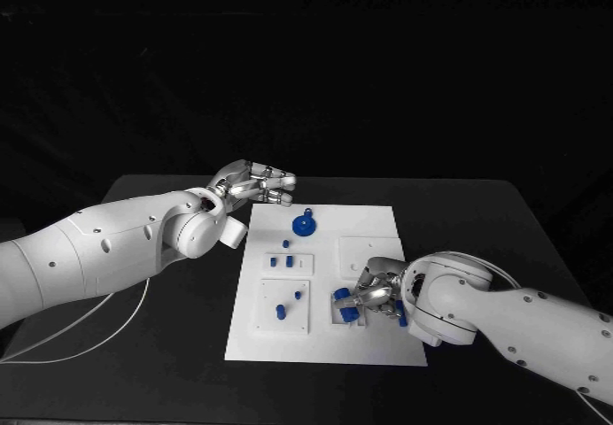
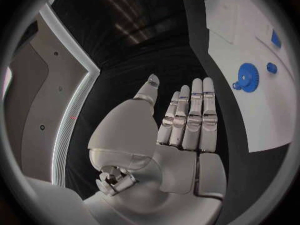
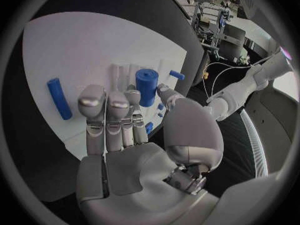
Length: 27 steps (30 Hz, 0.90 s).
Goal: Assemble the parts on the task board
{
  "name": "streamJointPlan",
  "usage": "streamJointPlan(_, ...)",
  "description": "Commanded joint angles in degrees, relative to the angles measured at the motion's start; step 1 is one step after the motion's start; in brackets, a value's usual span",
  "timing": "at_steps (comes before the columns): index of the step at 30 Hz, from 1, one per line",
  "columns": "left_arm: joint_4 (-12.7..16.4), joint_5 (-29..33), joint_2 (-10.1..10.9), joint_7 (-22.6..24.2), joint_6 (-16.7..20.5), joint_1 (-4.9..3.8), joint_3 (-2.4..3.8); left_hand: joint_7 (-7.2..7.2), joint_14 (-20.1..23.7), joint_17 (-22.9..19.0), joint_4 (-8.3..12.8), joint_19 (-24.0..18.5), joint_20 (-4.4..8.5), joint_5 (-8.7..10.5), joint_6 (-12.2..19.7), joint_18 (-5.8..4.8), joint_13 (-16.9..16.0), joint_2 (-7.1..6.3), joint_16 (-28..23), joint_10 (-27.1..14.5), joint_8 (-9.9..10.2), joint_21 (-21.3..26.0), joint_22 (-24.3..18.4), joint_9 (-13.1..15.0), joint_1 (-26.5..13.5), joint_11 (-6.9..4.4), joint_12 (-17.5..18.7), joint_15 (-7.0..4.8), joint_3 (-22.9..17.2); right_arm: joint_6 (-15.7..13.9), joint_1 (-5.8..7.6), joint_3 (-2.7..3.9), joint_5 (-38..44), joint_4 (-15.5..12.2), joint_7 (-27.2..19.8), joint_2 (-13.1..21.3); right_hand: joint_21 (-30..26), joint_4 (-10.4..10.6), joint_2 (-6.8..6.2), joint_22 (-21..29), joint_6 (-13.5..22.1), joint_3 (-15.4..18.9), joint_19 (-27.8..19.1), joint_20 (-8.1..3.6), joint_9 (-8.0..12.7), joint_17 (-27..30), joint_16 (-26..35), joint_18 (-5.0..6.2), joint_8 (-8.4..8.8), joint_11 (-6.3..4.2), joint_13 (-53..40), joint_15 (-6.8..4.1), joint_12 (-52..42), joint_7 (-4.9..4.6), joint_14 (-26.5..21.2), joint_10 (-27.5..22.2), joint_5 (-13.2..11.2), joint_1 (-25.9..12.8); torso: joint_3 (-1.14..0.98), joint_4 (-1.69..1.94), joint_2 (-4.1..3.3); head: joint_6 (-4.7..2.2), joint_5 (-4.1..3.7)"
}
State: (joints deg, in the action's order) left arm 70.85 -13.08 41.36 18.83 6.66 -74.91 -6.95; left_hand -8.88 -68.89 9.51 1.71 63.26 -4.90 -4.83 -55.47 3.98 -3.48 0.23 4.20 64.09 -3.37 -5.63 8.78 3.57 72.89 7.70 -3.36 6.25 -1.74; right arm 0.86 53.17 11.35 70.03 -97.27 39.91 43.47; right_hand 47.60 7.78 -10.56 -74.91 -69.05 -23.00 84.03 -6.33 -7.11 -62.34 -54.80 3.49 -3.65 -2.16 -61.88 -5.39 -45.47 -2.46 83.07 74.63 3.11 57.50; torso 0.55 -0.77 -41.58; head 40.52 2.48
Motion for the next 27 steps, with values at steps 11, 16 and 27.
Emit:
streamJointPlan(11,0.06,-0.16,-0.14,0.69,-0.66,-0.03,0.04,0.10,0.40,-0.05,-0.19,0.18,-0.30,-0.38,0.32,-0.23,0.03,0.43,-0.30,-0.30,-0.10,0.18,-0.11,-0.08,0.22,-0.13,-0.06,-0.11,0.04,2.09,-0.39,-0.33,-0.67,0.07,0.56,-0.23,-0.45,3.74,-1.38,-6.00,0.05,7.12,0.61,-0.53,0.22,-0.37,0.27,-0.34,-0.05,0.02,0.02,-0.19,0.77,-0.34,0.13,0.39,-0.33,2.23,0.05,-0.04,0.04,0.24,0.24)
streamJointPlan(16,0.08,-0.17,-0.13,0.73,-0.75,-0.03,0.04,0.10,0.40,-0.05,-0.19,0.18,-0.30,-0.38,0.32,-0.23,0.03,0.43,-0.30,-0.30,-0.10,0.18,-0.11,-0.08,0.22,-0.13,-0.06,-0.11,0.04,1.96,-0.39,-0.33,-0.66,0.05,0.37,-0.23,-0.49,5.58,-1.69,-6.00,0.04,7.58,0.61,-0.53,0.26,-0.58,0.44,-0.33,-0.05,0.03,-0.09,-0.20,0.99,-0.35,0.17,0.40,-0.33,3.07,0.03,-0.02,0.01,0.24,0.30)
streamJointPlan(27,0.12,-0.21,0.00,0.73,-0.75,-0.03,0.04,0.10,0.40,-0.05,-0.19,0.18,-0.30,-0.38,0.32,-0.23,0.03,0.43,-0.30,-0.30,-0.10,0.18,-0.11,-0.08,0.22,-0.13,-0.06,-0.11,0.04,0.29,-0.39,-0.32,-0.66,-0.78,-2.38,0.57,-0.62,4.38,-1.37,-5.95,-0.19,7.42,0.67,-0.55,0.24,-0.67,0.56,-0.23,-0.06,-0.02,-0.34,-0.23,0.79,-0.32,0.26,0.63,-0.33,4.40,-0.03,0.03,-0.01,0.29,0.53)
